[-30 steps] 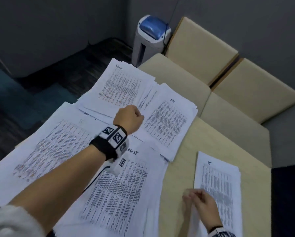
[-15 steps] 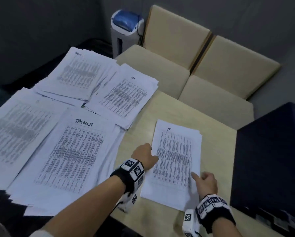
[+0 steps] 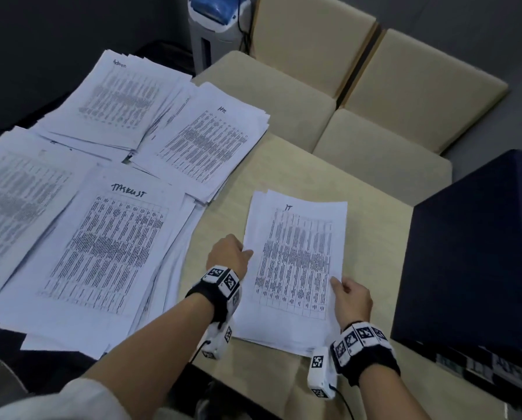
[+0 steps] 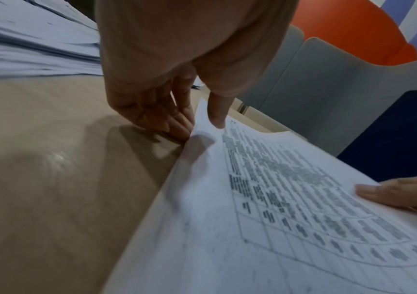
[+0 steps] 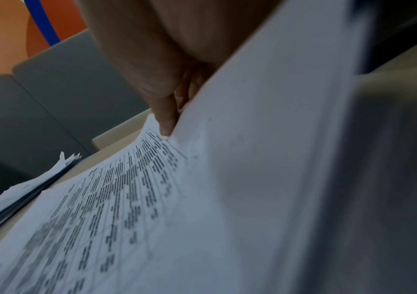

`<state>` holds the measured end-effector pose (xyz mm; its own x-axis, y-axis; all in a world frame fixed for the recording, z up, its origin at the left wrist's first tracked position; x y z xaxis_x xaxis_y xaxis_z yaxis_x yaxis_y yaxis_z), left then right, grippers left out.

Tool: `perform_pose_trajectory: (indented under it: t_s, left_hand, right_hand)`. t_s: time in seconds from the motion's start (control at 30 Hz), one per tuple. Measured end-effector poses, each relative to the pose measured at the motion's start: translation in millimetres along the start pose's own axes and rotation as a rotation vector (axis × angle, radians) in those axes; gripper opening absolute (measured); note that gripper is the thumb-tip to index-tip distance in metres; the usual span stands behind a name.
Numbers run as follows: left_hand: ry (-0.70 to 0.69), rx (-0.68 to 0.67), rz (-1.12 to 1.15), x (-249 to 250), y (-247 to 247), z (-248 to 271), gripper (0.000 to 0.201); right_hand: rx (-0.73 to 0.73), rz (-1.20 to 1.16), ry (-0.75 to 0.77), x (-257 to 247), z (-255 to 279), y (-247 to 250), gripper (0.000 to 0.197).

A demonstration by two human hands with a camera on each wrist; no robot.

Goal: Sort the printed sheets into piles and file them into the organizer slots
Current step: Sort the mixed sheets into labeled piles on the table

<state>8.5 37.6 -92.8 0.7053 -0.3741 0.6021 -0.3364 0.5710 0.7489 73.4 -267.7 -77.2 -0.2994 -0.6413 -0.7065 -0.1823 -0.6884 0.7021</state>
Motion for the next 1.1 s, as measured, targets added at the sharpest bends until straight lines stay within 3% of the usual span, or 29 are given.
perform_pose_trajectory:
  t_s: [0.17,0.33,0.5,0.6,0.73,0.83,0.9,0.97,1.03,1.1]
  left_hand:
    - [-0.023,-0.010,-0.038,-0.3,4.8,-3.5,0.021]
    - [-0.201,-0.014,-0.257,10.3,10.6,-8.3,0.021]
    - [-0.369,0.045,-0.442,26.1,19.4,-1.0,0.027]
    - [-0.366,0.044,-0.301,28.5,22.7,3.2,0.015]
    - [-0.261,0.033,0.128,20.6,26.8,10.9,0.022]
    - [-0.141,-0.104,0.445,18.4,22.8,24.7,0.030]
    - [-0.102,-0.220,0.506,17.6,14.7,32.2,0.024]
    - [-0.103,-0.180,0.348,8.9,10.6,30.0,0.028]
    - [-0.091,0.010,0.098,-7.3,16.4,22.4,0.021]
    - [-0.094,0.069,-0.092,-15.7,17.3,20.8,0.026]
  right_hand:
    - [0.004,-0.064,-0.064,19.0,4.4,17.1,0.015]
    - [0.136,-0.087,-0.239,49.0,-1.7,39.6,0.010]
    - [0.067,-0.233,-0.302,45.5,1.9,34.7,0.014]
    - [0.045,-0.330,-0.346,37.8,5.6,29.0,0.014]
    - [-0.004,-0.430,-0.444,38.6,9.2,17.2,0.008]
    - [-0.040,-0.470,-0.438,40.8,7.8,8.1,0.020]
    - [-0.107,-0.505,-0.423,34.9,9.9,5.0,0.014]
    - [-0.119,-0.522,-0.423,24.8,16.7,8.6,0.007]
    - [-0.068,-0.621,-0.383,20.0,18.1,13.3,0.021]
    - [-0.047,-0.602,-0.365,24.2,18.0,13.9,0.030]
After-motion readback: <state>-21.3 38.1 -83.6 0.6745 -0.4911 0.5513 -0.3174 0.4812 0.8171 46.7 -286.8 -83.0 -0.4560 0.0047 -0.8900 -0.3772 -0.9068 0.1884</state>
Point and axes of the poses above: each hand's wrist, its own z-axis away from the middle knuckle, its own y-axis out of the back of the hand, x = y × z, the point moved 7 cm from there along -z, towards the middle knuckle, and after that the axes turned 15 degrees about x, right-handed, at the moved point
